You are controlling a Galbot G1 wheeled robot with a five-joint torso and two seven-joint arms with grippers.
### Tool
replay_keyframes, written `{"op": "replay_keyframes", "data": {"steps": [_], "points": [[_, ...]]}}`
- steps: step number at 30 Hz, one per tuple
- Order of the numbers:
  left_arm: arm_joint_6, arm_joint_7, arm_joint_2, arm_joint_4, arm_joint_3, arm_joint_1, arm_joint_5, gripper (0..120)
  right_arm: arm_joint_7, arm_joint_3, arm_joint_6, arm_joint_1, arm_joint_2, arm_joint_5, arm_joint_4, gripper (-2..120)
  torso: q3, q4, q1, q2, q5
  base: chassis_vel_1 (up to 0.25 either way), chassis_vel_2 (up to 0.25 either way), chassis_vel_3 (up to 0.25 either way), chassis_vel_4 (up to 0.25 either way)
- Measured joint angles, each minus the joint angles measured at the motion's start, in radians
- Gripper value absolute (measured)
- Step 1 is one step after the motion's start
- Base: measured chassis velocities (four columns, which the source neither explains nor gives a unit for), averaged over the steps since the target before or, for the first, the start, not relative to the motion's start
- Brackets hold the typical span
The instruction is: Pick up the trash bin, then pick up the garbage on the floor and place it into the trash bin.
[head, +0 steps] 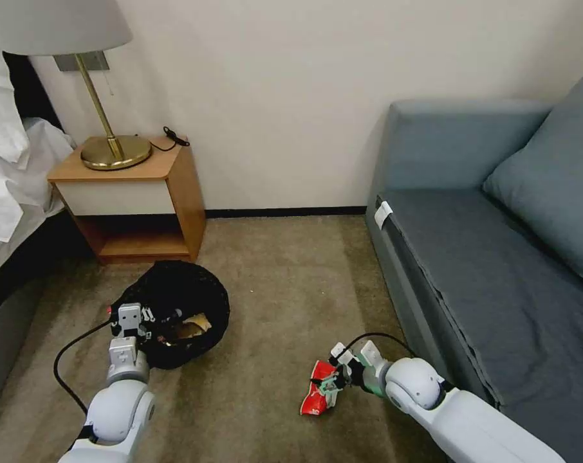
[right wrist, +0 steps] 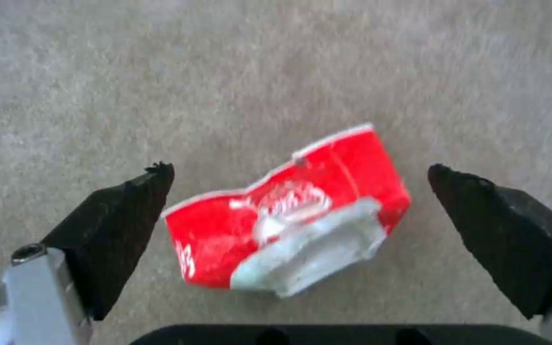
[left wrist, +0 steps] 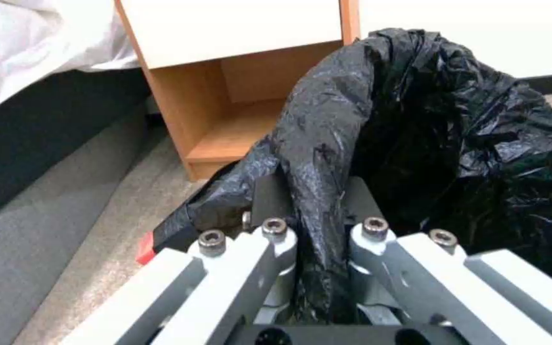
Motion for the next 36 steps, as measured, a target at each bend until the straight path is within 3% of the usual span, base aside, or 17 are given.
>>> {"op": "replay_keyframes", "data": {"steps": [19, 36], "points": [[-0.021, 0.000, 0.001, -0.019, -0.018, 0.051, 0.017, 4, 0.002, 0.083, 0.008, -0.034, 0.068, 0.008, -0.117, 100, 0.000, 0.0001, 0.000, 0.000, 0.0000, 0.000, 0.000, 0.000, 0.000], [-0.022, 0.000, 0.017, -0.022, -0.026, 0.053, 0.007, 4, -0.004, 0.100, 0.019, -0.039, 0.126, -0.025, -0.172, 100, 0.000, 0.0001, 0.000, 0.000, 0.0000, 0.000, 0.000, 0.000, 0.000]]}}
